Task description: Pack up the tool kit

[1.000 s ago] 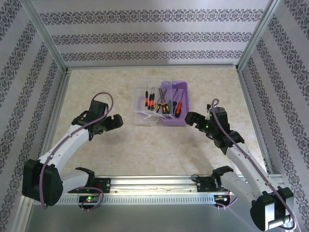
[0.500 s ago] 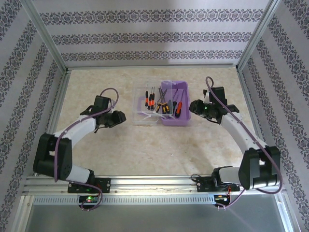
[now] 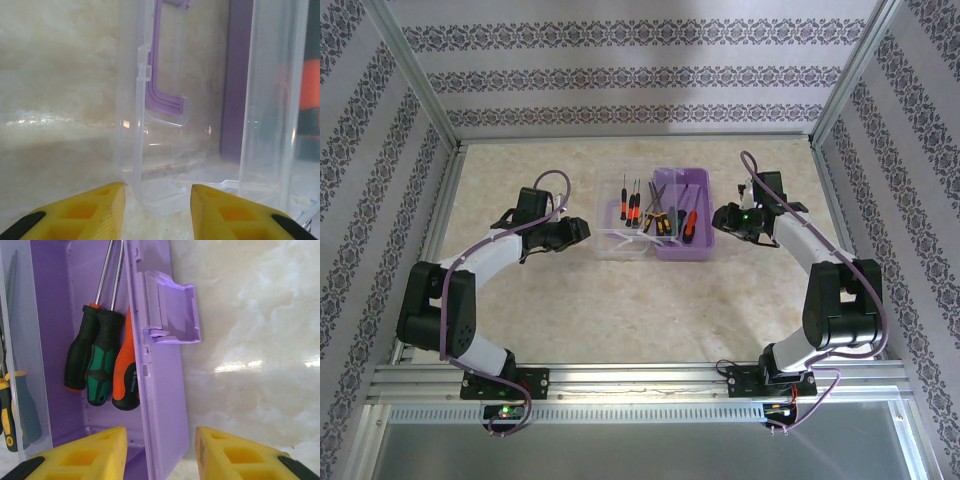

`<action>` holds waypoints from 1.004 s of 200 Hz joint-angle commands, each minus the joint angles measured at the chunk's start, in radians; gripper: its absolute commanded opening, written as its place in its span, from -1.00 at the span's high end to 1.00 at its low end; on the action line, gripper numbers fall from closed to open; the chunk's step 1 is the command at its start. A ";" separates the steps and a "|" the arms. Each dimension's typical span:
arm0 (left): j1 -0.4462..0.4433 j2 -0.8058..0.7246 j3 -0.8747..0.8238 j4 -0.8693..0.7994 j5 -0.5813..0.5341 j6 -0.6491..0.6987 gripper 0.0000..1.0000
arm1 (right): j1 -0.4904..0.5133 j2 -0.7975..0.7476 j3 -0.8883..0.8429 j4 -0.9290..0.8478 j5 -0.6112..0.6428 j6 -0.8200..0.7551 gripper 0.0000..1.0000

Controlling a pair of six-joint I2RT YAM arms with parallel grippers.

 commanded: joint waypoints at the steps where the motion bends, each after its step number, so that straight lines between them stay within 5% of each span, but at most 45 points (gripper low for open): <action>1: 0.010 -0.016 -0.005 0.037 0.000 -0.018 0.23 | 0.014 0.011 -0.024 0.041 -0.030 0.015 0.16; 144: 0.009 0.135 0.067 0.092 0.059 -0.033 0.25 | 0.011 0.024 -0.023 0.049 -0.036 0.014 0.12; 201: 0.009 0.181 0.062 0.105 0.036 -0.016 0.43 | 0.005 0.057 -0.018 0.065 -0.034 0.027 0.17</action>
